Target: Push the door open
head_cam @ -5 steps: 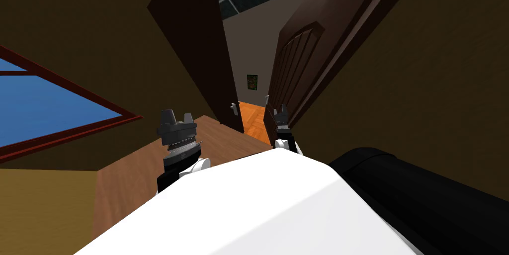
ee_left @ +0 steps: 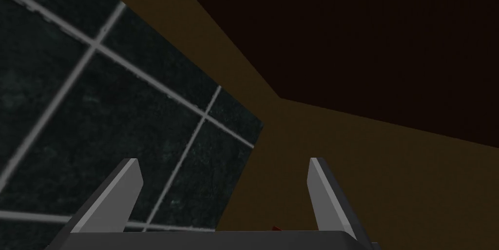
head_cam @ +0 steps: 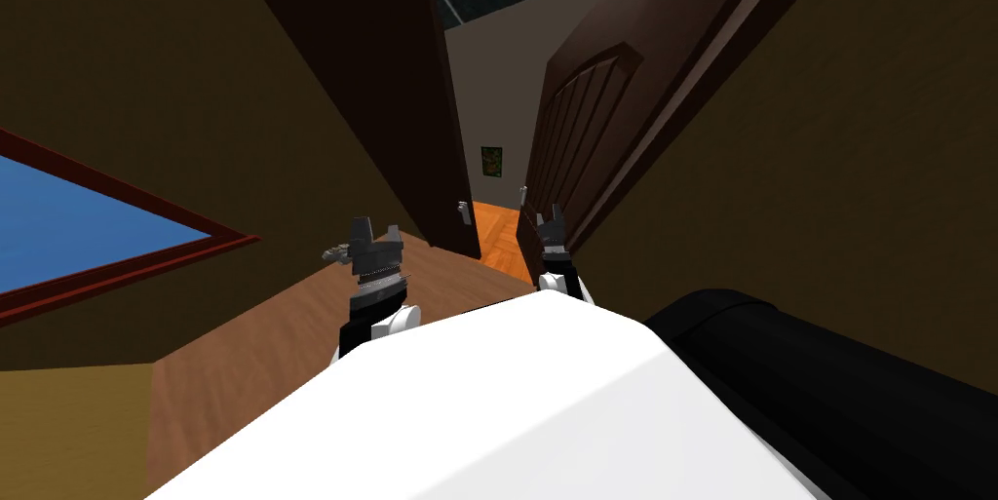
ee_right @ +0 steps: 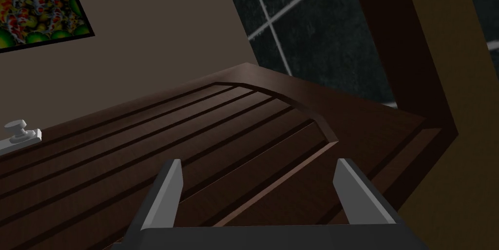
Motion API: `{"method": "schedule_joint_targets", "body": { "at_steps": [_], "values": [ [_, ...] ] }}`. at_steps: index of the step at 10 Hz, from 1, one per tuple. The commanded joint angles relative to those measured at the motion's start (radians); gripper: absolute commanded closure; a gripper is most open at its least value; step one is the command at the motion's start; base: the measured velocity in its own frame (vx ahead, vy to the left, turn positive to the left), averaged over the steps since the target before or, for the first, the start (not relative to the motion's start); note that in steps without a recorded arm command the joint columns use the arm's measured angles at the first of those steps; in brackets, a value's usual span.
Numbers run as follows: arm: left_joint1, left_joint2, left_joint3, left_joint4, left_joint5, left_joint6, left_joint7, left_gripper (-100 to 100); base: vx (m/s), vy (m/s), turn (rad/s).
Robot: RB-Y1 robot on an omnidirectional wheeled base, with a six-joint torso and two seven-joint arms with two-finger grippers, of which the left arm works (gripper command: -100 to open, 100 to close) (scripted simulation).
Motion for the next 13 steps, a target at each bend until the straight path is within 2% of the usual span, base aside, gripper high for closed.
{"method": "schedule_joint_targets", "body": {
  "at_steps": [1,6,13],
  "values": [
    [-0.014,0.008,-0.009,0.031,0.0,0.01,0.007,-100,0.066,0.097,-0.058],
    [-0.066,0.028,-0.041,0.143,-0.003,0.04,0.028,-100,0.068,0.09,-0.076],
    [-0.152,0.05,-0.095,0.328,-0.007,0.089,0.063,-100,0.077,0.109,-0.101]
  ]
}}
